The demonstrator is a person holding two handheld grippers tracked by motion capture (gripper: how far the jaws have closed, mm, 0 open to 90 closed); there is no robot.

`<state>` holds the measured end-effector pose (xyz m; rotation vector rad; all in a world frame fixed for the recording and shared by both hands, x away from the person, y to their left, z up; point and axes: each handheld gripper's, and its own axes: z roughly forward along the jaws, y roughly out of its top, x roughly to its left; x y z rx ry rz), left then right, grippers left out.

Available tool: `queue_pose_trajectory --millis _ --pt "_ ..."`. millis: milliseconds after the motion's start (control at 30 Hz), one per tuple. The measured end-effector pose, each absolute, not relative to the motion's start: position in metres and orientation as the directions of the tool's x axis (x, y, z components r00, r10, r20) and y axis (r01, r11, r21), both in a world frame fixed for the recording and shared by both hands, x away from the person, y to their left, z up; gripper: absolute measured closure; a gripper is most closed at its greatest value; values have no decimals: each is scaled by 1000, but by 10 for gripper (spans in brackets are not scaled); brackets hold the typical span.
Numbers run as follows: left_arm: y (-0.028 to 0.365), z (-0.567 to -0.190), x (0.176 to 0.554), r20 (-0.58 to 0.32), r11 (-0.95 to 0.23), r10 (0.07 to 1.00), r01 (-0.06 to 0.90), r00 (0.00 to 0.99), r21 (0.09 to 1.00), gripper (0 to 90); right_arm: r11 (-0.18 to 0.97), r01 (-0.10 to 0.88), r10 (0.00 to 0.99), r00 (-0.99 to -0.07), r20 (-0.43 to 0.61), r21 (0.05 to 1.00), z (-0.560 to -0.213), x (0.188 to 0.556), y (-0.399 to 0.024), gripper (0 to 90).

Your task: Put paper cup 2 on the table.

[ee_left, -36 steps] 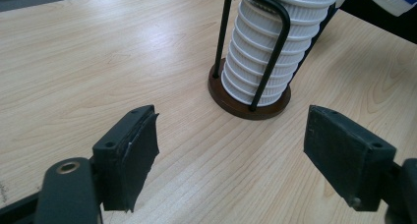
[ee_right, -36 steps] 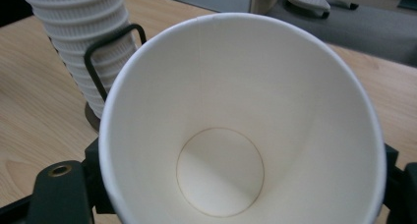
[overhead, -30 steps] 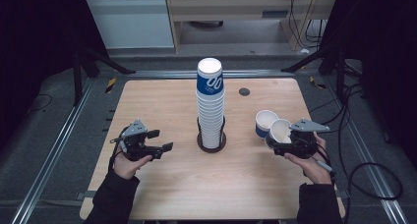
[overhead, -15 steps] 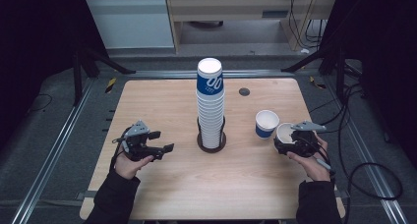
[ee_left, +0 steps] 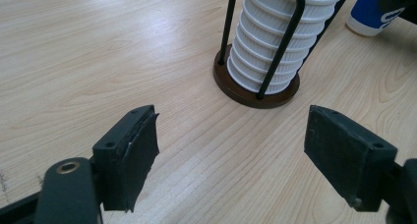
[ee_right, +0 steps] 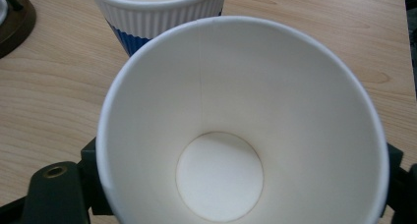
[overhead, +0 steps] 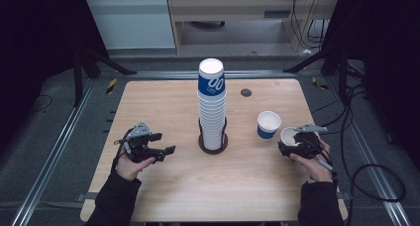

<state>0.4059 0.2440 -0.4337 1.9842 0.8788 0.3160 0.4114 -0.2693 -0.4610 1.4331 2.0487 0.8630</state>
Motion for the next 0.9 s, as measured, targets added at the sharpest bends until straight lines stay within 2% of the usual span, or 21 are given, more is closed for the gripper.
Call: queue_pose_trajectory --millis 167,400,900 --pt "244 -433 406 -120 -328 690 456 714 828 199 253 634 942 -334 -35 731 -464 412 -268 156" --pt "244 -433 405 -121 -328 689 457 714 827 198 261 625 935 -353 -32 735 -466 411 -266 63" --pt "246 -433 405 -125 -321 691 458 711 829 194 260 630 934 -357 -24 732 -467 385 -273 38"
